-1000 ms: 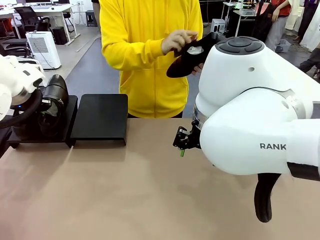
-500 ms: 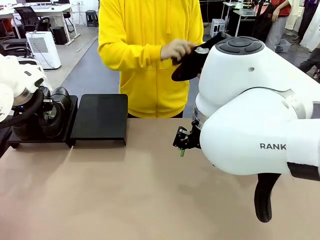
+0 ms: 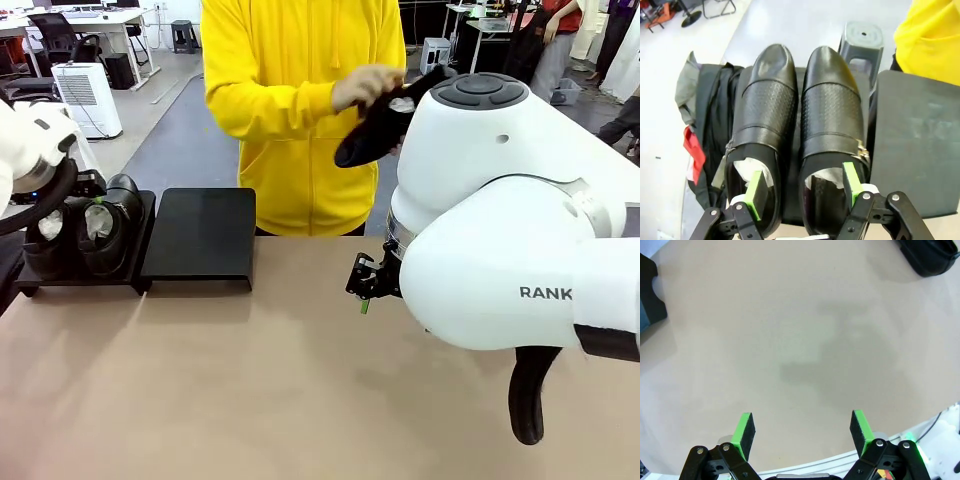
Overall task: Organize the shoes by placing them on the stand.
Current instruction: Place the Shoe from the middle of the table onto the Shoes Stand.
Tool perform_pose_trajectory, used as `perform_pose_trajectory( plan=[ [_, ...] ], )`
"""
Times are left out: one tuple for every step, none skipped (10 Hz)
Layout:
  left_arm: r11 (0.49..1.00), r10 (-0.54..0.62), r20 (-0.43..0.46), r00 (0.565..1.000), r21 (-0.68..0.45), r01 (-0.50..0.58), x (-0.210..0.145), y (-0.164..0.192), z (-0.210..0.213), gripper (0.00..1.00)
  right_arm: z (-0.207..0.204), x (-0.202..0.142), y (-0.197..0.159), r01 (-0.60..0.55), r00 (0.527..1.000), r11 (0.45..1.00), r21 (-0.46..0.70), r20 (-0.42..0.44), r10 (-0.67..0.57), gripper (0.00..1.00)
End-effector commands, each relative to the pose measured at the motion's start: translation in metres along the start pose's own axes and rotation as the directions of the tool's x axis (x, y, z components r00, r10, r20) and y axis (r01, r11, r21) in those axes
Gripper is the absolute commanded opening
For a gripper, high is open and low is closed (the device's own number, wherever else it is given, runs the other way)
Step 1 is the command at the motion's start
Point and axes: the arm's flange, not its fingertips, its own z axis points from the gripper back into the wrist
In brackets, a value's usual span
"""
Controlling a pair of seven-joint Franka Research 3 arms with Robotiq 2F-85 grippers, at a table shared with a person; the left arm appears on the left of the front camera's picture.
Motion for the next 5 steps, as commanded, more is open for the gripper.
perform_pose_trajectory(
  plan=[
    [0.999, -0.003, 0.02, 1.0, -0.037, 0.004, -0.012, -0.011, 0.031, 0.78, 0.001, 0.003, 0.001, -0.008, 1.0, 1.0, 0.02, -0.009, 0.008, 1.0],
    [1.0, 0.0, 0.0, 1.0, 0.0, 0.0, 0.0, 0.0, 0.0, 0.78, 0.001, 0.003, 0.001, -0.008, 1.0, 1.0, 0.02, -0.009, 0.008, 1.0],
    [1.0, 0.0, 0.0, 1.0, 0.0, 0.0, 0.0, 0.0, 0.0, 0.78, 0.001, 0.003, 0.001, -0.008, 1.0, 1.0, 0.02, -0.009, 0.008, 1.0],
    [1.0, 0.0, 0.0, 1.0, 0.0, 0.0, 0.0, 0.0, 0.0, 0.78, 0.001, 0.003, 0.001, -0.008, 1.0, 1.0, 0.02, -0.009, 0.008, 1.0],
    [1.0, 0.0, 0.0, 1.0, 0.0, 0.0, 0.0, 0.0, 0.0, 0.78, 0.001, 0.003, 0.001, -0.008, 1.0, 1.0, 0.02, -0.009, 0.008, 1.0]
  ],
)
